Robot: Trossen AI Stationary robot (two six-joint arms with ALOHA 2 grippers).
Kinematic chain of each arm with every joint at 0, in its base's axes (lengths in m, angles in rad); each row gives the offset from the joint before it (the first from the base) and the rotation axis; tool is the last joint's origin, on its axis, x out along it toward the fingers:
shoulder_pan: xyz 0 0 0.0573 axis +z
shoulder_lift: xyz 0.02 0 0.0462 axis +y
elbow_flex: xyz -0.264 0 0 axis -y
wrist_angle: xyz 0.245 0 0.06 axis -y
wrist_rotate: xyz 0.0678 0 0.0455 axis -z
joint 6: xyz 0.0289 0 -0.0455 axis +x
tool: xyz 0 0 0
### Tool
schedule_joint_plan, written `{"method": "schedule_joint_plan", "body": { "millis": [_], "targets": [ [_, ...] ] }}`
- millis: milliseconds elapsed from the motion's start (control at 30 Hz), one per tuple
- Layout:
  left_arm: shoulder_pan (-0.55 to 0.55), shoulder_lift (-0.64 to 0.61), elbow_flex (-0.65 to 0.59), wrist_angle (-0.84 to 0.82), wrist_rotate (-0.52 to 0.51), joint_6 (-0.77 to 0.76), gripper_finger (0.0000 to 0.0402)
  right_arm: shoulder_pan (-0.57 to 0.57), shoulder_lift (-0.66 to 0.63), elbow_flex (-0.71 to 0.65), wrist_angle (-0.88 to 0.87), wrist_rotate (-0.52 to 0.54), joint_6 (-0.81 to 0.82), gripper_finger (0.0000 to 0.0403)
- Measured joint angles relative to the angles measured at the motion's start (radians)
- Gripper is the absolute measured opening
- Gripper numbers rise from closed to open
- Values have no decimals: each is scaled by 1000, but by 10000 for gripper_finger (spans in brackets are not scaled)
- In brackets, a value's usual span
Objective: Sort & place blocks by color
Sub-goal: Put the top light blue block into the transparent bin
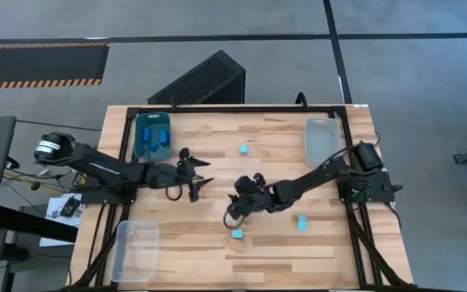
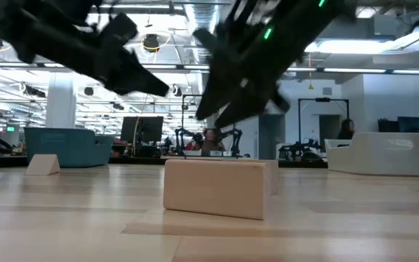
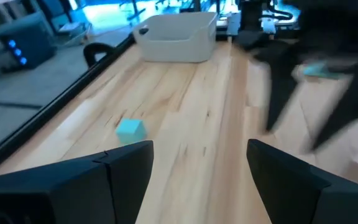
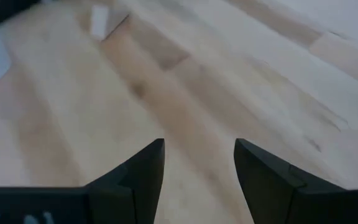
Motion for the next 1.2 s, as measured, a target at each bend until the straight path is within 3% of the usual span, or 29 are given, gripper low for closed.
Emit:
{"method": "schedule_joint_plan", "body": {
  "millis": [133, 333, 467, 600, 733, 900, 1000, 1100, 1200],
  "targets": [
    [83, 184, 17, 202, 90, 74, 249, 51, -79, 56, -331, 2, 83, 216],
    [190, 426, 158, 231, 142, 78, 249, 102, -167, 69, -673, 43, 274, 216],
    [247, 537, 263, 179, 148, 83, 249, 106, -174, 68, -779, 68, 360, 216],
    [282, 576, 341, 9, 150, 63, 249, 86, -163, 37, -760, 145, 332, 217],
    [281, 542, 345, -112, 137, 54, 249, -16, -145, -8, -682, 199, 134, 216],
    [241, 398, 242, -52, 13, 54, 249, -185, -147, -54, -386, 195, -222, 217],
    [232, 255, 156, 68, 7, 122, 249, -281, -148, -52, -181, 34, -480, 217],
    [244, 120, 90, 115, 102, 186, 249, -385, -148, -53, -93, -163, -647, 217],
    [252, 4, 42, 116, 192, 245, 249, -471, -148, -53, -79, -259, -758, 217]
  ]
}}
